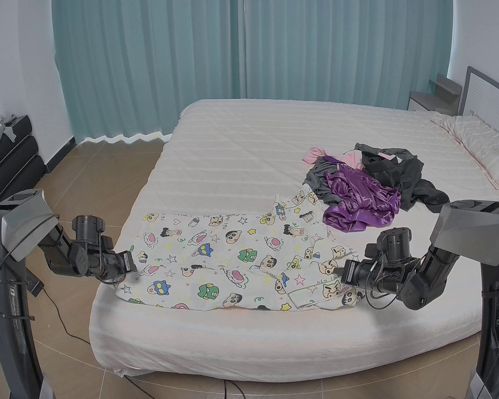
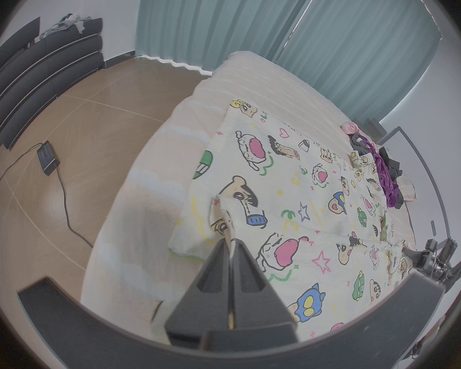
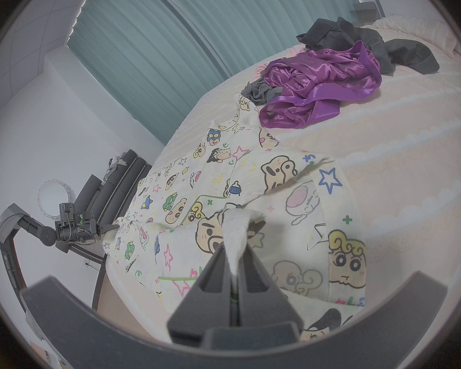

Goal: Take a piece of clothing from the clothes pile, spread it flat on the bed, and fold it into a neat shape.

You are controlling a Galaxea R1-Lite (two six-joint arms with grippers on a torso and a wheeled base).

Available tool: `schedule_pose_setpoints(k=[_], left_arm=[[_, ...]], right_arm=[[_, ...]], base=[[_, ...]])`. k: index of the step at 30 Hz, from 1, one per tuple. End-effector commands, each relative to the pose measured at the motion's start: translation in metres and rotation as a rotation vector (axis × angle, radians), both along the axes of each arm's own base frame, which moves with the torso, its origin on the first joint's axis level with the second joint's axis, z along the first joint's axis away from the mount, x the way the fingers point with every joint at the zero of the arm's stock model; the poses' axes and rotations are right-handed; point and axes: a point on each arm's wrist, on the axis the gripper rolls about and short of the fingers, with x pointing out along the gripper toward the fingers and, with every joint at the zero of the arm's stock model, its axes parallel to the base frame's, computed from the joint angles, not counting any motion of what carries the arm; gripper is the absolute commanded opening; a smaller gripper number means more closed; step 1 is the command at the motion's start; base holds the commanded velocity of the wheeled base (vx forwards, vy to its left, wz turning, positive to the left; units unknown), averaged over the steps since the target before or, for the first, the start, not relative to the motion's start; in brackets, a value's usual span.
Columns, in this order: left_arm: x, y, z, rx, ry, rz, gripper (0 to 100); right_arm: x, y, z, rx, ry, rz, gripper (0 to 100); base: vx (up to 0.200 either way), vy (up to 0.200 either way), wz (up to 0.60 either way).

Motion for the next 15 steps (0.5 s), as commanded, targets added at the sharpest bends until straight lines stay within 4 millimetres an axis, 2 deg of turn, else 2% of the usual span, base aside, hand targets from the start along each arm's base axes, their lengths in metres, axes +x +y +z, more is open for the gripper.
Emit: schedule_pose_setpoints(k=[1, 8, 15], left_arm=[[-0.0060, 0.0087, 0.0111, 0.002, -0.014, 0.024, 0], [-0.0151, 0.0161, 0.0205, 0.007, -0.019, 0.045, 0], [-0.0155, 0.0186, 0.0138, 0.011, -0.001, 0.058, 0]], right_arm=[[-0.0006, 0.0029, -0.0013, -0.001, 0.002, 0.009, 0], [0.0018, 0.0062, 0.0027, 0.002, -0.042, 0.004, 0], [0.0069, 0.0094, 0.0018, -0.008, -0.060, -0.019, 0]], base=[[0.000, 0.000, 0.00], [0.000, 0.000, 0.00], [0.000, 0.000, 0.00]])
